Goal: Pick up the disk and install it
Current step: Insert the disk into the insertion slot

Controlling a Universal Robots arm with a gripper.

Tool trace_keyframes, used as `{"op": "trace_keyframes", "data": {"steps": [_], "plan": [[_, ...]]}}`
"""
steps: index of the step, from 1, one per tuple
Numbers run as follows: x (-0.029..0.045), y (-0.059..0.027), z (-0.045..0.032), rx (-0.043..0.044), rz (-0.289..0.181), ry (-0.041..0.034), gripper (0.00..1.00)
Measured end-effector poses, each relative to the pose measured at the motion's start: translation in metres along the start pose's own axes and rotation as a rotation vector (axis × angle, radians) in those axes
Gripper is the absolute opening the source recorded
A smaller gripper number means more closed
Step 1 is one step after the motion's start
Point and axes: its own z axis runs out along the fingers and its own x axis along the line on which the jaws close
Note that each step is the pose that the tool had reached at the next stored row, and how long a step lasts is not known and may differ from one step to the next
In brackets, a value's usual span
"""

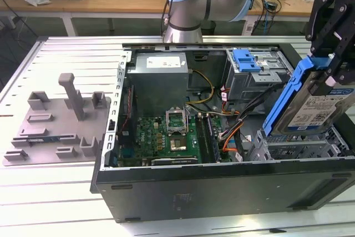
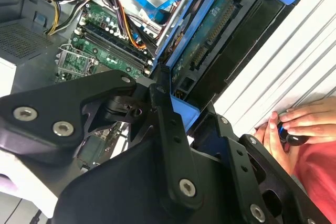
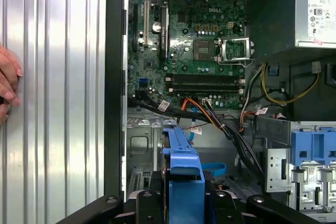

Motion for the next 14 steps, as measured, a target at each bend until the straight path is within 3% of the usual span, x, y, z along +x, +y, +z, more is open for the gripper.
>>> {"op": "trace_keyframes", "data": {"steps": [14], "plan": [[0.0016,-0.0012,0.0067,0.0,0.0,0.0,0.37]]}}
